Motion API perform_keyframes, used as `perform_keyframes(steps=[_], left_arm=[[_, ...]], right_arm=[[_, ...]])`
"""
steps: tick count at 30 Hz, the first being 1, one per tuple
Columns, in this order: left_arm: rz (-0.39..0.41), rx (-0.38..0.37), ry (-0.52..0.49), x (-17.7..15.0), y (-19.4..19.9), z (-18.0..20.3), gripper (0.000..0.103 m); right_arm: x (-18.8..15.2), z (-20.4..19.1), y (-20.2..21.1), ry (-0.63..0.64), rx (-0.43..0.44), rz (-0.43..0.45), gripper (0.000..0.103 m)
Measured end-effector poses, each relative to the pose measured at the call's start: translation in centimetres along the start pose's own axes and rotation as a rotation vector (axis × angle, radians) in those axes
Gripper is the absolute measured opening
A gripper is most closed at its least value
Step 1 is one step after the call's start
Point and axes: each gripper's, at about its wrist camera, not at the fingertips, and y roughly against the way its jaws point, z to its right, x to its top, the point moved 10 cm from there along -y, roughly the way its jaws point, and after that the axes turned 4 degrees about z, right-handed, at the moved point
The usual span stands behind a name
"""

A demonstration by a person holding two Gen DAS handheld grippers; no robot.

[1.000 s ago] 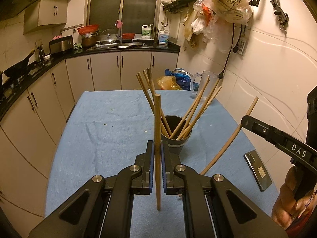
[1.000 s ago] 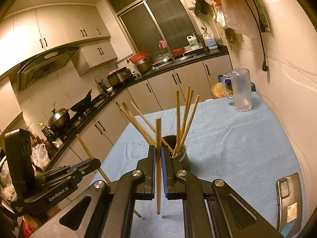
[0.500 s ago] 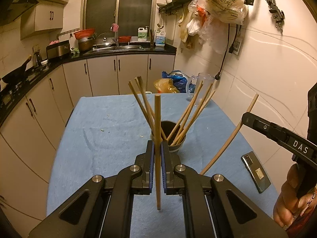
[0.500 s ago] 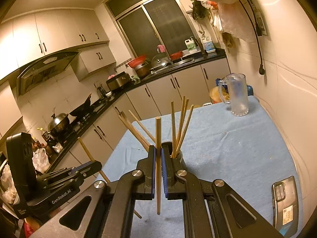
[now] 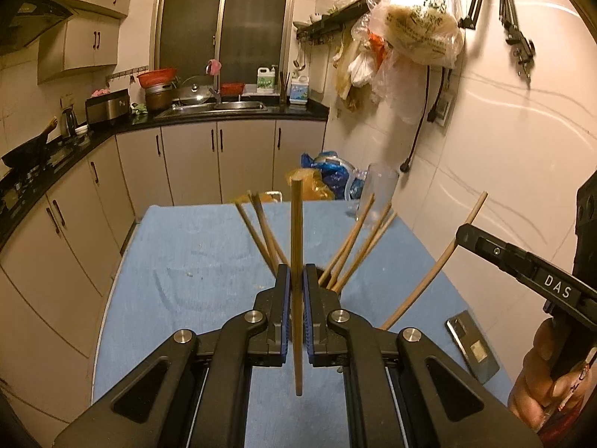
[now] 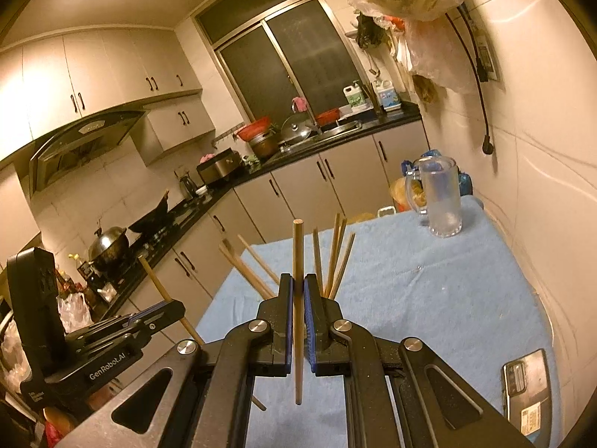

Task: Organize utensils
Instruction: 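Lower both held chopsticks into the grey holder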

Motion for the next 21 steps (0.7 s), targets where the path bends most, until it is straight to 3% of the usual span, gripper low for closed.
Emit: perform_keyframes(steps=[14, 21], left_arm=[[0.153, -0.004, 0.058, 8.9, -0.7, -0.8, 0.006], [0.104, -0.012, 0.099, 7.7, -5.7, -1.2, 0.006]], right_arm=[[6.7, 0.1, -0.8, -0.03, -0.024, 0.12, 0.007], [6.8, 0.5, -4.5, -0.021, -0.07, 0.107, 0.007]])
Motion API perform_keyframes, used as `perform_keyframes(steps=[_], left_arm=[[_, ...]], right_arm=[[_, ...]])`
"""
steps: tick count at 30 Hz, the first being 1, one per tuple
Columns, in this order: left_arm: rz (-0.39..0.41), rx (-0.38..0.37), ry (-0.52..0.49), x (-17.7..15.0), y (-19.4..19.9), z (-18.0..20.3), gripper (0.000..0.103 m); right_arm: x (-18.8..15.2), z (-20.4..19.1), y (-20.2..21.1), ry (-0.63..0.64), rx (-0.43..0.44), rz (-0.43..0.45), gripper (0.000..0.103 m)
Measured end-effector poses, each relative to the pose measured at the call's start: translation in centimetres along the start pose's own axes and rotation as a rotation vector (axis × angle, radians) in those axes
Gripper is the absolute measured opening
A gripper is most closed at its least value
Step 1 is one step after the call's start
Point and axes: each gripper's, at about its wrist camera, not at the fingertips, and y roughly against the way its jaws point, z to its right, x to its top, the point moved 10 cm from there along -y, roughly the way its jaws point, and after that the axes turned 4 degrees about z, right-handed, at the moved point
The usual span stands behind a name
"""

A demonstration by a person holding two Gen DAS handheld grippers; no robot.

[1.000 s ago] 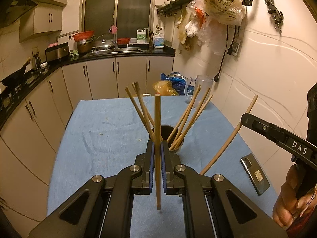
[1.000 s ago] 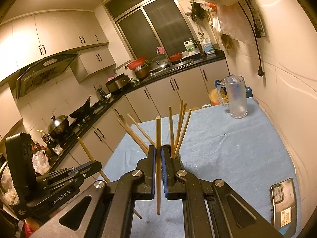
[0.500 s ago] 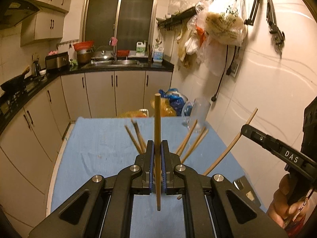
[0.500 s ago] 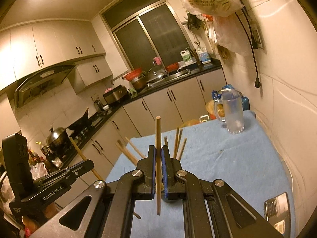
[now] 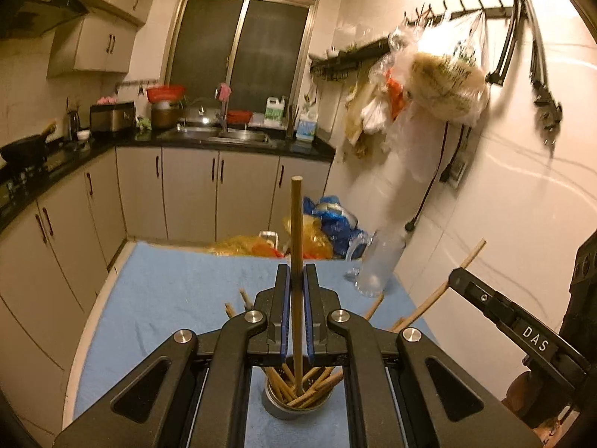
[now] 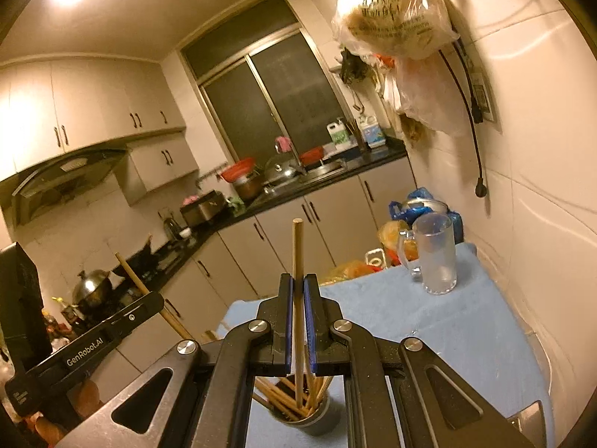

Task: Organize utensils
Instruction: 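Lower both held chopsticks into the grey holder, then open both grippers to release the chopsticks into the holder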

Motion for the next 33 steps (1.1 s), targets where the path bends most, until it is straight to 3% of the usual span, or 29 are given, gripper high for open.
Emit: perform_keyframes(steps=[7, 15, 28, 30, 32, 33], left_arm=[[-0.083, -0.012, 0.016, -4.3, -3.0, -0.9, 0.006], [-0.104, 0.002, 0.01, -7.6, -3.9, -2.3, 0.006], [-0.101, 0.035, -0.001, -8.5, -3.8, -3.1, 0.007], [-0.094, 0.042, -0.011, -8.5, -3.1, -3.1, 0.012], [-0.078, 0.049, -0.012, -8.5, -2.1, -3.1, 0.029], [-0.064, 0.062, -0.014, -8.6, -1.4, -3.2, 0.03]], right_arm=[[-3.8, 0.5, -2.6, 0.021, -0.004, -0.09, 0.007], [-8.2, 1.2, -5.3, 0.042, -0.014, -0.182, 0.007], [-8.8, 2.0, -5.2, 0.021, -0.021, -0.212, 0.009], [-8.3, 1.8, -4.4, 0.025, -0.021, -0.196, 0.014], [-7.9, 1.7, -3.3, 0.027, -0.022, -0.175, 0.024], [-7.7, 1.6, -2.8, 0.03, -0.023, -0.168, 0.026]])
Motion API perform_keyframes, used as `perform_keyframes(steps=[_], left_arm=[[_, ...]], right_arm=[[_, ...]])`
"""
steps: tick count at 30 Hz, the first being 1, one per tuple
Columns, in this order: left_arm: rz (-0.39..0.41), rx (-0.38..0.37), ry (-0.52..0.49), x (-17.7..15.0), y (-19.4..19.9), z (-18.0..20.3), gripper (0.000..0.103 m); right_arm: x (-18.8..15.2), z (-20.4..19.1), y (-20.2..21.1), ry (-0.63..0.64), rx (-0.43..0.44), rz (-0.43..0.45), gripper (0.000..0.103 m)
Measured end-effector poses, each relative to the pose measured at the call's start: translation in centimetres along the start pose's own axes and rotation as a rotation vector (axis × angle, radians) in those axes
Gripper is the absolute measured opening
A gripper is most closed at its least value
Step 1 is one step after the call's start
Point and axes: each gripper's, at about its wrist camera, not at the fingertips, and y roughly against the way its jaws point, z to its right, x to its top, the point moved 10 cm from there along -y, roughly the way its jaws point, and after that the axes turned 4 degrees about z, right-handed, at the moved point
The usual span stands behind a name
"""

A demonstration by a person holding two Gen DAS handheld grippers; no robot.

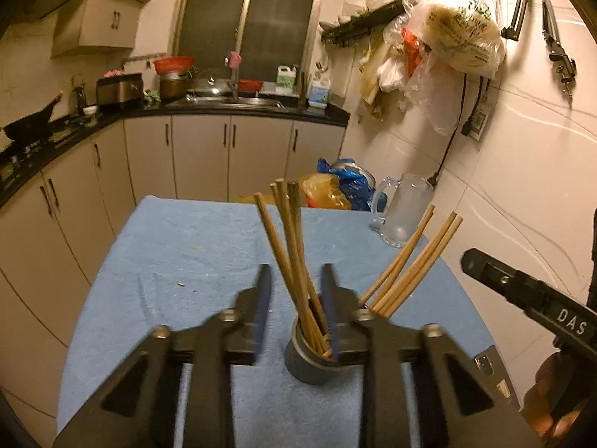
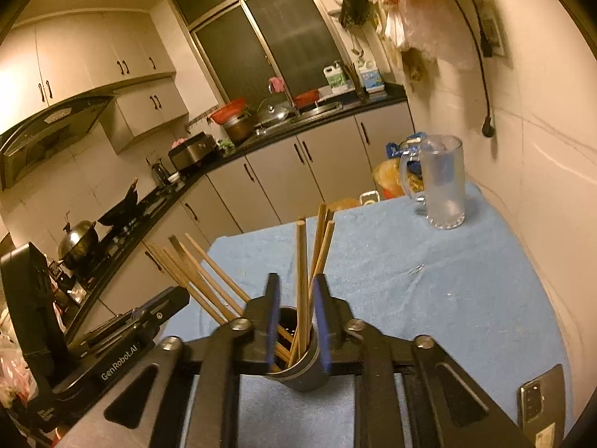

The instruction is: Organize utensils

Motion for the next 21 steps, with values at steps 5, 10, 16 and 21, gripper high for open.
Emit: perform_keyframes(steps=[5, 10, 16, 21], left_arm=[[0.012, 0.05, -0.015, -1.9, 2.9, -0.5, 0.031], [0.033, 0.106, -0.028, -3.9, 6.0, -1.2, 0.04], [0.045, 0.204, -0.028, -7.0, 10.0, -2.9, 0.056], [0.047, 0.256, -0.024, -9.6, 12.8, -4.0, 0.07]], right_arm=[[-1.0, 0.2, 2.8, 0.021, -0.037, 0.026, 0.056], [-3.0, 0.6, 5.4, 0.066, -0.104, 0.054, 0.076], [-5.2, 1.0, 7.9, 0.074, -0.16, 0.065, 0.084], [-7.5, -0.3, 10.5, 0.123, -0.206, 0.103, 0.093]])
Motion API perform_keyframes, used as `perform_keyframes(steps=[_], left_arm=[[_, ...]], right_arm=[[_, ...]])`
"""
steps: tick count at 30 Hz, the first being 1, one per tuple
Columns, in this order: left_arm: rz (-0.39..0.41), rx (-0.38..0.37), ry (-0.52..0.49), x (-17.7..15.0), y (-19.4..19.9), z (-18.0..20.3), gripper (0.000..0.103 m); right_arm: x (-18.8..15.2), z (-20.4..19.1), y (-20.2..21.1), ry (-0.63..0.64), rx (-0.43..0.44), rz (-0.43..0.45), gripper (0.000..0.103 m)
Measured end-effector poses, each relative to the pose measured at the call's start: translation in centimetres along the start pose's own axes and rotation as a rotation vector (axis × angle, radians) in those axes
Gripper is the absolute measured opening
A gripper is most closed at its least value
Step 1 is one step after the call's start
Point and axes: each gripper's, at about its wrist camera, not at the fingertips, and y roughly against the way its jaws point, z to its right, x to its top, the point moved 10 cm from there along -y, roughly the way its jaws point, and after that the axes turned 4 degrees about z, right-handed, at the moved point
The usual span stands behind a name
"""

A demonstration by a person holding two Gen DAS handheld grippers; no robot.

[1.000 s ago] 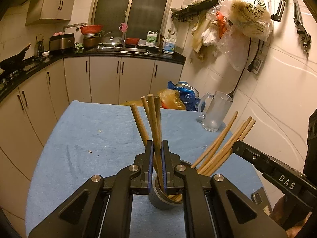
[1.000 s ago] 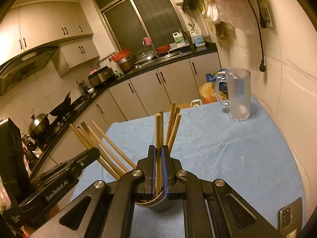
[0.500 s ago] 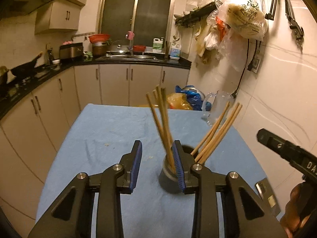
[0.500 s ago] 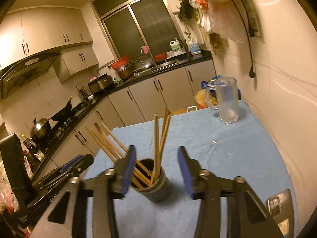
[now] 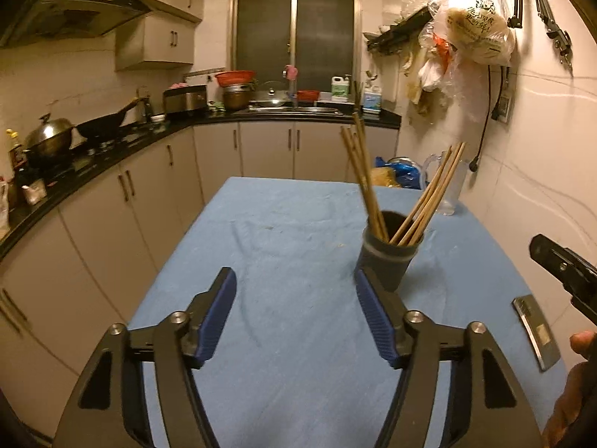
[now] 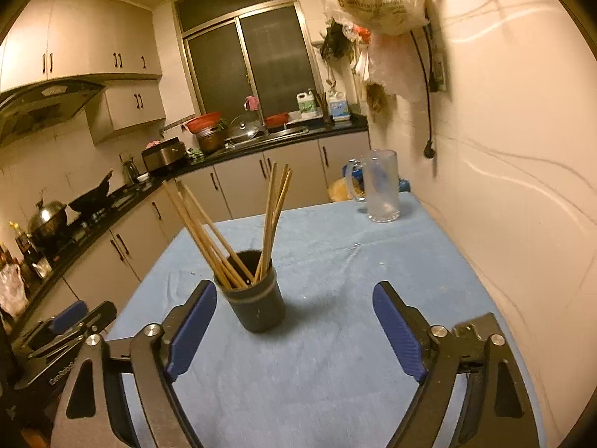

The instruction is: Organize utensils

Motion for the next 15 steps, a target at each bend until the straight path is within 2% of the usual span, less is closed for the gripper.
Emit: perform_keyframes(steps=[2, 7, 12, 15], left_arm=[[0.007, 0.024, -0.001, -0.9, 1.0, -0.7, 0.074], [0.007, 0.096, -0.033, -4.1, 2.6, -1.9, 0.076], [-0.041, 0.115, -0.076, -7.1, 3.5, -2.1, 0.082], [-0.043, 0.126, -0.076, -7.8, 4.4, -2.5, 0.085]], right_arm=[[-1.2, -0.5, 1.2, 0.001, -0.004, 0.009, 0.095], [-4.7, -1.6, 3.3, 0.011, -0.019, 0.019, 0.099], [-7.8, -2.7, 3.7, 0.063, -0.03, -0.04, 0.099], [-8.3, -3.0, 4.3, 0.056, -0.016, -0.051, 0.099]])
